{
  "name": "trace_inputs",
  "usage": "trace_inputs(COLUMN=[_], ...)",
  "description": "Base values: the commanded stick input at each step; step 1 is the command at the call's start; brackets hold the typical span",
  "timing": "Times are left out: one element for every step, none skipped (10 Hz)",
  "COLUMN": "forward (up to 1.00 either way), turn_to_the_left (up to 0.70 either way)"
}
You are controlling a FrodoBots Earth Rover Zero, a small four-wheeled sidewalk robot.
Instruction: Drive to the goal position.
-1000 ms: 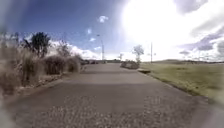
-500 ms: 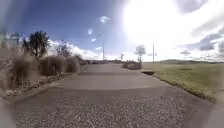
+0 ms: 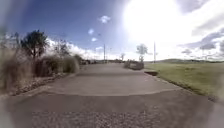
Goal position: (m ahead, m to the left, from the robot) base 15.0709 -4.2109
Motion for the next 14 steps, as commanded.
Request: trace_inputs(forward=[0.85,0.42,0.0,0.0,0.0,0.0,0.0,0.0,0.0,1.0,1.0,1.0,1.0,1.0], turn_to_the_left=[0.0,0.0,0.0,0.0,0.0,0.0,0.0,0.0,0.0,0.0,0.0,0.0,0.0,0.0])
